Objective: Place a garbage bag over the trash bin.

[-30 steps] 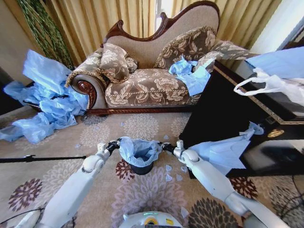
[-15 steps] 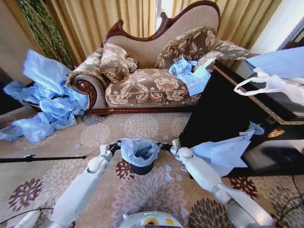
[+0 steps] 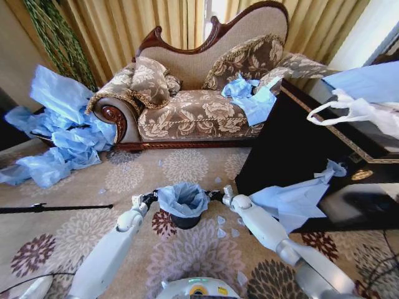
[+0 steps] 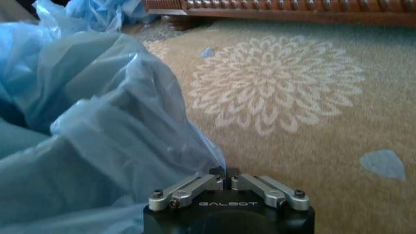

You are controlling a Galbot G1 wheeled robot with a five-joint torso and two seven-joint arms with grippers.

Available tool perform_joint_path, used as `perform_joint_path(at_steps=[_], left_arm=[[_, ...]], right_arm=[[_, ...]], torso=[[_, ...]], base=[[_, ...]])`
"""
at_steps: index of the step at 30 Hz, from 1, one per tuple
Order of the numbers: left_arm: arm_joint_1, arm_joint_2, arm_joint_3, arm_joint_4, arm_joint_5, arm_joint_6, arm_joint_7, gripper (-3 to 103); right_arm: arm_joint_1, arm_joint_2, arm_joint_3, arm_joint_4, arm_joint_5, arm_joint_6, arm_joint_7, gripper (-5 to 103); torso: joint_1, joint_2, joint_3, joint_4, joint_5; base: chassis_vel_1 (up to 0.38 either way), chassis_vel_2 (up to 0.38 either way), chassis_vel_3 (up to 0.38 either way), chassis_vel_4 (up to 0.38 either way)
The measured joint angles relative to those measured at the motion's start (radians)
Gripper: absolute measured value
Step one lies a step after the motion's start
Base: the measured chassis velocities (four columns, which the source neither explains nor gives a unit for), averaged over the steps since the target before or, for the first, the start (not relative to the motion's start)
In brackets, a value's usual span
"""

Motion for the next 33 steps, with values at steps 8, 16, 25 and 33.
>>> perform_joint_path(at_steps=[8,16,25,33], left_arm=[[0.067,-0.011,-0.010,-0.010,0.034,-0.009,0.023,0],[0.109,-0.039,-0.014,0.004,0.088,-0.043,0.047,0],[0.119,-0.053,-0.016,0.029,0.133,-0.070,0.060,0],[0.105,-0.067,-0.022,0.087,0.185,-0.097,0.064,0]], right_arm=[[-0.043,-0.005,0.009,0.005,-0.030,0.032,0.006,0],[-0.086,0.006,0.028,0.006,-0.094,0.101,0.031,0],[-0.137,0.017,0.049,0.011,-0.147,0.143,0.057,0],[-0.169,0.070,0.078,-0.026,-0.171,0.168,0.093,0]], torso=[[0.000,0.000,0.000,0.0001,0.0001],[0.000,0.000,0.000,0.0002,0.0000],[0.000,0.000,0.000,0.0000,0.0000],[0.000,0.000,0.000,0.0001,0.0000]], base=[[0.000,0.000,0.000,0.000],[0.000,0.000,0.000,0.000],[0.000,0.000,0.000,0.000],[0.000,0.000,0.000,0.000]])
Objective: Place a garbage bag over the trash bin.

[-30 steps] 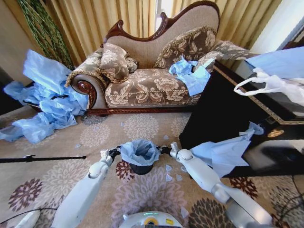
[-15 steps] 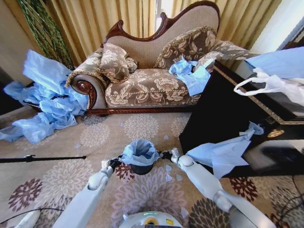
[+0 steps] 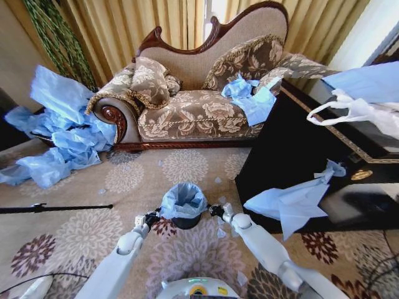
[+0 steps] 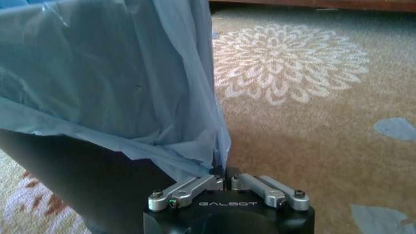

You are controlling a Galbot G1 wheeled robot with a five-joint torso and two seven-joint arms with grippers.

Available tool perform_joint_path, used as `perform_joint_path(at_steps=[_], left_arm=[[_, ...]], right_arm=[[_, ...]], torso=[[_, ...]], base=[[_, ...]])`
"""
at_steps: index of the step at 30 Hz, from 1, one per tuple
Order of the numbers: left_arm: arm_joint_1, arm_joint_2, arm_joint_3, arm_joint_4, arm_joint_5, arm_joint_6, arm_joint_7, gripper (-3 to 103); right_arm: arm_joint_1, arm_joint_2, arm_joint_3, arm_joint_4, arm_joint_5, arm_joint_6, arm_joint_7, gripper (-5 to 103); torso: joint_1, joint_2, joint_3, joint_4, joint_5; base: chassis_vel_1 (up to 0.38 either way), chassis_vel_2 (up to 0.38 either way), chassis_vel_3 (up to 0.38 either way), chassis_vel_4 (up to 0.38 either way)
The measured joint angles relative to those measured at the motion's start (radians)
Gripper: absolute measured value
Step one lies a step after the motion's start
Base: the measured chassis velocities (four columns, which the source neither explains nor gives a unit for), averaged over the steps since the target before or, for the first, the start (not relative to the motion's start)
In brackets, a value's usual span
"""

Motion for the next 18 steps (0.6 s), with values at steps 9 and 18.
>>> perform_joint_path(at_steps=[9,18], left_arm=[[-0.068,-0.022,0.003,0.137,0.089,-0.057,0.006,0],[-0.085,-0.059,0.008,0.214,0.164,-0.096,0.023,0]], right_arm=[[-0.008,0.017,0.011,-0.018,-0.025,0.004,0.022,0],[-0.010,0.010,0.016,-0.027,-0.037,0.004,0.032,0]], torso=[[0.000,0.000,0.000,0.0000,0.0000],[0.000,0.000,0.000,0.0000,-0.0001]], base=[[0.000,0.000,0.000,0.000],[0.000,0.000,0.000,0.000]])
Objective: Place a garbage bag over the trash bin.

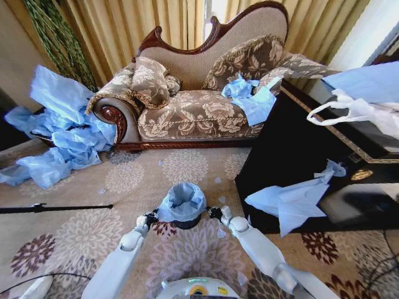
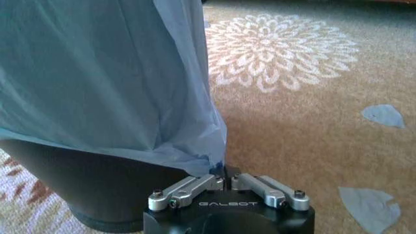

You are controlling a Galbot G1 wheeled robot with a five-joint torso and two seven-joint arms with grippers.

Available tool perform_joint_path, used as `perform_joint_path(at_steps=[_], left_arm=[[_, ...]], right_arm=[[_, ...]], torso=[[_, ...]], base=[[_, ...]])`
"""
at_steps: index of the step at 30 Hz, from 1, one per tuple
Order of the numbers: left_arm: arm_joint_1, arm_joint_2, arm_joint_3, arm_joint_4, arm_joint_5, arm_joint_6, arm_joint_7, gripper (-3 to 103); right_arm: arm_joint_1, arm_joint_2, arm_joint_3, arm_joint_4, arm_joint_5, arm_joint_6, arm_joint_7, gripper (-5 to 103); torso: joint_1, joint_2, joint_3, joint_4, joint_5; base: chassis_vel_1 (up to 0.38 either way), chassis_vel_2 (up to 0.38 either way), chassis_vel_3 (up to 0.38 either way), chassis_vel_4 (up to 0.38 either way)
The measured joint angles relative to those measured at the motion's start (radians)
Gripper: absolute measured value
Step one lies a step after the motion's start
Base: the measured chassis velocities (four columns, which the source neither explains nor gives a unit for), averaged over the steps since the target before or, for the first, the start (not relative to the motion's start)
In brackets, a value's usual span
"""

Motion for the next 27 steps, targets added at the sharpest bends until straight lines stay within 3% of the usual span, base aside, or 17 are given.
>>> perform_joint_path(at_steps=[4,7,9,11,15,17,18,19,21,24,25,27], left_arm=[[0.023,-0.002,-0.006,-0.018,0.007,0.000,0.004,0],[0.055,0.015,-0.018,-0.064,-0.018,0.006,-0.001,0],[0.074,0.028,-0.022,-0.088,-0.048,-0.004,-0.012,-3],[0.088,0.036,-0.027,-0.104,-0.064,-0.020,-0.015,1],[0.145,0.069,-0.042,-0.189,-0.128,-0.068,0.007,23],[0.151,0.072,-0.043,-0.199,-0.133,-0.072,0.014,23],[0.169,0.080,-0.046,-0.221,-0.140,-0.084,0.026,33],[0.181,0.086,-0.050,-0.235,-0.142,-0.087,0.028,39],[0.194,0.093,-0.057,-0.250,-0.146,-0.090,0.030,39],[0.236,0.116,-0.092,-0.309,-0.166,-0.098,0.030,55],[0.236,0.116,-0.092,-0.309,-0.166,-0.098,0.030,55],[0.261,0.131,-0.118,-0.356,-0.184,-0.096,0.030,66]], right_arm=[[-0.007,-0.011,-0.010,0.016,0.002,-0.001,0.006,0],[-0.020,-0.027,-0.026,0.054,0.013,-0.003,0.060,-2],[-0.028,-0.037,-0.030,0.076,0.025,-0.004,0.092,3],[-0.035,-0.048,-0.033,0.094,0.034,-0.006,0.110,9],[-0.074,-0.108,-0.049,0.186,0.081,-0.019,0.160,30],[-0.082,-0.117,-0.050,0.199,0.087,-0.020,0.165,30],[-0.103,-0.140,-0.050,0.233,0.104,-0.022,0.182,41],[-0.117,-0.156,-0.049,0.256,0.115,-0.022,0.192,41],[-0.134,-0.171,-0.045,0.281,0.126,-0.023,0.205,47],[-0.197,-0.217,-0.023,0.371,0.167,-0.025,0.248,62],[-0.197,-0.217,-0.023,0.371,0.167,-0.025,0.248,62],[-0.243,-0.239,-0.001,0.426,0.196,-0.030,0.272,68]], torso=[[0.000,0.000,0.000,0.0001,0.0001],[0.000,0.000,0.000,0.0000,0.0001],[0.000,0.000,0.000,0.0002,0.0002],[0.000,0.000,0.000,0.0003,0.0002],[0.000,0.000,0.000,0.0001,0.0002],[0.000,0.000,0.000,0.0002,0.0002],[0.000,0.000,0.000,0.0000,0.0001],[0.000,0.000,0.000,0.0000,-0.0001],[0.000,0.000,0.000,0.0000,0.0000],[0.000,0.000,0.000,0.0001,0.0000],[0.000,0.000,0.000,0.0001,0.0000],[0.000,0.000,0.000,0.0000,0.0002]], base=[[0.000,0.000,0.000,0.000],[0.000,0.000,0.000,0.000],[0.000,0.000,0.000,0.000],[0.000,0.000,0.000,0.000],[0.000,0.000,0.000,0.000],[0.000,0.000,0.000,0.000],[0.000,0.000,0.000,0.000],[0.000,0.000,0.000,0.000],[0.000,0.000,0.000,0.000],[0.000,0.000,0.000,0.000],[0.000,0.000,0.000,0.000],[0.000,0.000,0.000,0.000]])
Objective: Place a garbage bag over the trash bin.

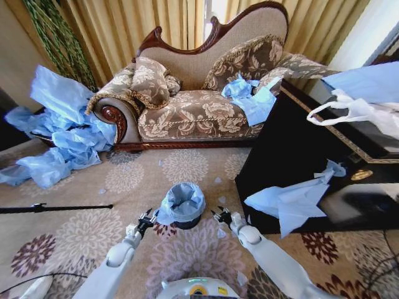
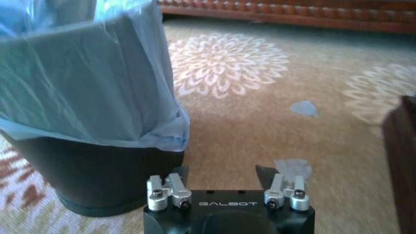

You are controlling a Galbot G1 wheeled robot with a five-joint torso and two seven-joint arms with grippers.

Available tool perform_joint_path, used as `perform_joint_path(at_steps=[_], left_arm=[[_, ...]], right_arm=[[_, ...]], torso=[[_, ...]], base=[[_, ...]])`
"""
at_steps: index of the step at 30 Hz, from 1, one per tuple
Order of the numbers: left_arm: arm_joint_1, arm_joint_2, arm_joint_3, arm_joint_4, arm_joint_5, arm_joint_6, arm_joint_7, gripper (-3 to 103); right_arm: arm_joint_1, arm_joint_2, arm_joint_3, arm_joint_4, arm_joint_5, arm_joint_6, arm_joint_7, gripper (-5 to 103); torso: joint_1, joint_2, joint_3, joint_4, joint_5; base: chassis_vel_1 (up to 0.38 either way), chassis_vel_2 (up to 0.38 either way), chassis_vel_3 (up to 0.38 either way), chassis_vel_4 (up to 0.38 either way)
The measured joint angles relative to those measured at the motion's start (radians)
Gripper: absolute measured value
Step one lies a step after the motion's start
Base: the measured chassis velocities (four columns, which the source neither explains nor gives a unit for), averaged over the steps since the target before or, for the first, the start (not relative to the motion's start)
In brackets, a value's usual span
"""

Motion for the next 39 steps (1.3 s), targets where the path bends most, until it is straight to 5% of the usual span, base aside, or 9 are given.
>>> perform_joint_path(at_steps=[4,6,14,18,25,28,32,34,39], left_arm=[[0.045,0.028,-0.045,-0.124,-0.072,0.055,-0.011,77],[0.075,0.058,-0.064,-0.279,-0.156,0.158,-0.057,88],[0.036,0.106,-0.010,-0.509,-0.272,0.384,-0.221,102],[-0.019,0.128,0.050,-0.547,-0.315,0.482,-0.279,88],[-0.218,0.115,0.249,-0.487,-0.450,0.574,-0.376,66],[-0.373,0.059,0.382,-0.422,-0.621,0.639,-0.549,49],[-0.441,0.016,0.445,-0.367,-0.689,0.648,-0.648,44],[-0.508,-0.042,0.495,-0.286,-0.746,0.653,-0.771,28],[-0.571,-0.119,0.522,-0.161,-0.791,0.663,-0.882,12]], right_arm=[[-0.068,-0.024,0.052,0.084,0.026,0.000,0.037,84],[-0.115,-0.036,0.086,0.156,0.046,0.001,0.073,95],[-0.195,-0.041,0.150,0.282,0.069,-0.007,0.117,100],[-0.220,-0.037,0.156,0.322,0.070,-0.008,0.137,90],[-0.253,-0.031,0.166,0.344,0.077,-0.006,0.150,100],[-0.260,-0.025,0.179,0.340,0.077,-0.001,0.152,100],[-0.262,-0.017,0.191,0.333,0.076,0.001,0.152,100],[-0.268,-0.009,0.204,0.327,0.076,0.003,0.152,100],[-0.278,-0.007,0.219,0.325,0.076,0.006,0.152,100]], torso=[[0.000,0.000,0.000,0.0001,-0.0004],[0.000,0.000,0.000,0.0002,0.0004],[0.000,0.000,0.000,-0.0002,-0.0001],[0.000,0.000,0.000,0.0003,0.0001],[0.000,0.000,0.000,0.0001,-0.0001],[0.000,0.000,0.000,-0.0001,0.0002],[0.000,0.000,0.000,-0.0001,0.0001],[0.000,0.000,0.000,0.0001,0.0004],[0.000,0.000,0.000,0.0002,0.0002]], base=[[0.000,0.000,0.000,0.000],[0.000,0.000,0.000,0.000],[0.000,0.000,0.000,0.000],[0.000,0.000,0.000,0.000],[0.000,0.000,0.000,0.000],[0.000,0.000,0.000,0.000],[0.000,0.000,0.000,0.000],[0.000,0.000,0.000,0.000],[0.000,0.000,0.000,0.000]])
